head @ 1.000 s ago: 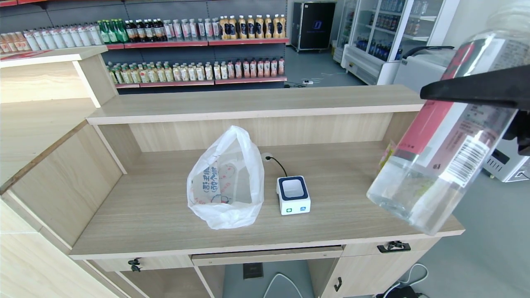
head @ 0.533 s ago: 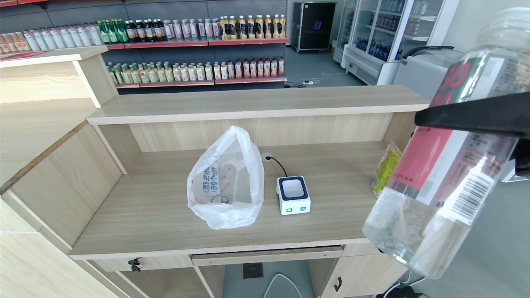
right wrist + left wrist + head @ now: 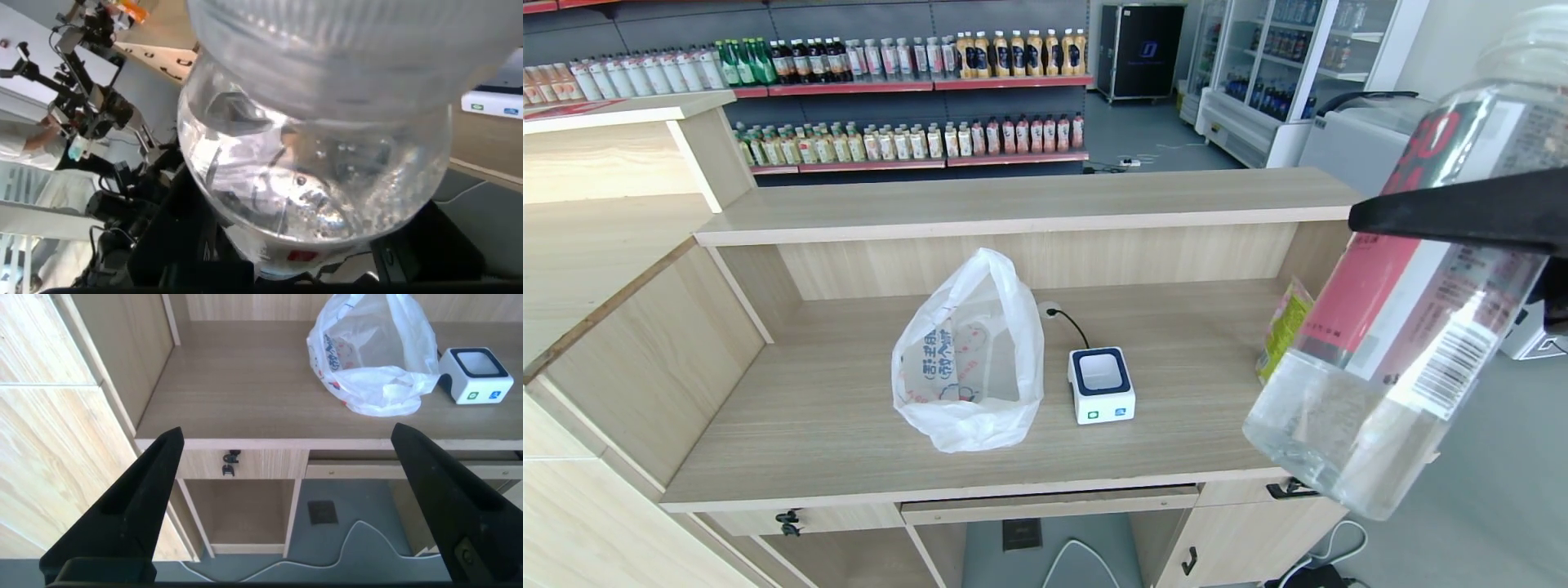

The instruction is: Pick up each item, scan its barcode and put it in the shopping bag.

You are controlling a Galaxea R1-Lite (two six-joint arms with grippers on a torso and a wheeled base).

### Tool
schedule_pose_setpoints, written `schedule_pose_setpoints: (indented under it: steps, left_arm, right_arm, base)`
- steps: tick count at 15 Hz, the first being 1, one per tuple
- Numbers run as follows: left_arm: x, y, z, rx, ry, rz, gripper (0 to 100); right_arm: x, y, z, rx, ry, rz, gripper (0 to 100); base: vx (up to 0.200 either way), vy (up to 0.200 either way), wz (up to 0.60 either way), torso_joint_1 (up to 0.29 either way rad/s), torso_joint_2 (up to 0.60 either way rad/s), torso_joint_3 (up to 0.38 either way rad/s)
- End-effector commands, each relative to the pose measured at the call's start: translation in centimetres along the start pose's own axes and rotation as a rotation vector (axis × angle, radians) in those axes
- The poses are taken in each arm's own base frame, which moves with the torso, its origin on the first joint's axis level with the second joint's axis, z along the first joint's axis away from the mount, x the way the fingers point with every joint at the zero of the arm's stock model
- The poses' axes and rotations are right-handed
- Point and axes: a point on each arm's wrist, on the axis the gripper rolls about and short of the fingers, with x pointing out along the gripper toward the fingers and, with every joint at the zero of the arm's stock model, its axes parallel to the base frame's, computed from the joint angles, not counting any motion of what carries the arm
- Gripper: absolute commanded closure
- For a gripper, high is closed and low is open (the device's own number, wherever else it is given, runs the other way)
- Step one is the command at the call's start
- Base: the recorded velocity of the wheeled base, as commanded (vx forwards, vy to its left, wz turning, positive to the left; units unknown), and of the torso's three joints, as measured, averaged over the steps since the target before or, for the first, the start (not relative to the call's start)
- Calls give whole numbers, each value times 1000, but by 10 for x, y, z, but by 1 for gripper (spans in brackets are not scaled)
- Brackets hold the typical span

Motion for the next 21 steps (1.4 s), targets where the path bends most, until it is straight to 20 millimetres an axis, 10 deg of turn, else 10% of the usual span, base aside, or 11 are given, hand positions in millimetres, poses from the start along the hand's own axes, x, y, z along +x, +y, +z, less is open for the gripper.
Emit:
schedule_pose_setpoints:
  steps: [1,6,10,21]
  left_arm:
    - [0,0,0,0,0,1,0]
    - [0,0,0,0,0,1,0]
    - [0,0,0,0,0,1,0]
    - [0,0,0,0,0,1,0]
  right_arm:
    - [11,-26,8,-57,-68,-112,100]
    - [8,-103,23,-334,-397,-350,100]
    - [-11,-140,-15,-573,-447,-553,100]
    - [-11,-183,-27,-923,-270,-765,100]
  base:
    - [0,0,0,0,0,0]
    - [0,0,0,0,0,0]
    - [0,0,0,0,0,0]
    - [0,0,0,0,0,0]
